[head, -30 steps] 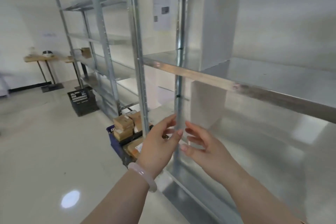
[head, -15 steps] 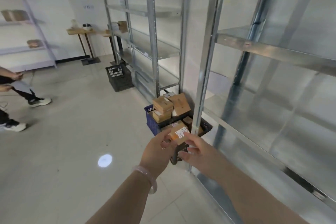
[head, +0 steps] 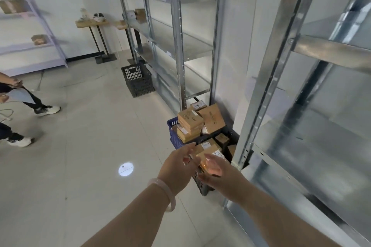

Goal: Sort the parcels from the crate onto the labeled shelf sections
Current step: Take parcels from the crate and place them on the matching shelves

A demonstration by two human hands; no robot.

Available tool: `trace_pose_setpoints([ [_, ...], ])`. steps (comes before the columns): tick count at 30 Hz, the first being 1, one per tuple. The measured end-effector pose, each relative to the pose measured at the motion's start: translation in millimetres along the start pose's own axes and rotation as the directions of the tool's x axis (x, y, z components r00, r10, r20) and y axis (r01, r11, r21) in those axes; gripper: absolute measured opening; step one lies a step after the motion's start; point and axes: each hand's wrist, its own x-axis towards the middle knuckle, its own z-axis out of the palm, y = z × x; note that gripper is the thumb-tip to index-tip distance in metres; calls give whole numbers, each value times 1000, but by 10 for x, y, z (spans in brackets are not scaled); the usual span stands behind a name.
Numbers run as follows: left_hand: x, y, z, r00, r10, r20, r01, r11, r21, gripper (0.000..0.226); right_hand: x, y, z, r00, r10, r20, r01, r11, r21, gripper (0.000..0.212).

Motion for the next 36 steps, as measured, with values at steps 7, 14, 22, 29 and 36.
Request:
trace_pose_setpoints([
  [7, 1102, -295, -156, 994, -42, 98, 45, 998, -36, 45, 1016, -62, -94, 996, 71, -61, -69, 997, 34, 73],
  [14, 2531, -674, -445, 952, 18, 307, 8, 997, -83, 45, 2254, -152, -56, 931, 263, -253, -209, 953, 222, 56],
  [22, 3773, -770, -399, 827, 64, 559, -58, 998, -29, 44, 2924, -188, -40, 776, 473, -418, -304, 861, 409, 47],
  [29, 4386, -876, 160, 718, 41, 694, -89, 996, 33, 46, 3141, 443, -136, 612, 674, -414, -419, 720, 553, 60],
  [36, 4995, -1226, 855, 667, -58, 743, -84, 985, 152, 45, 3659, 1139, -355, 545, 774, -322, -461, 598, 656, 61],
])
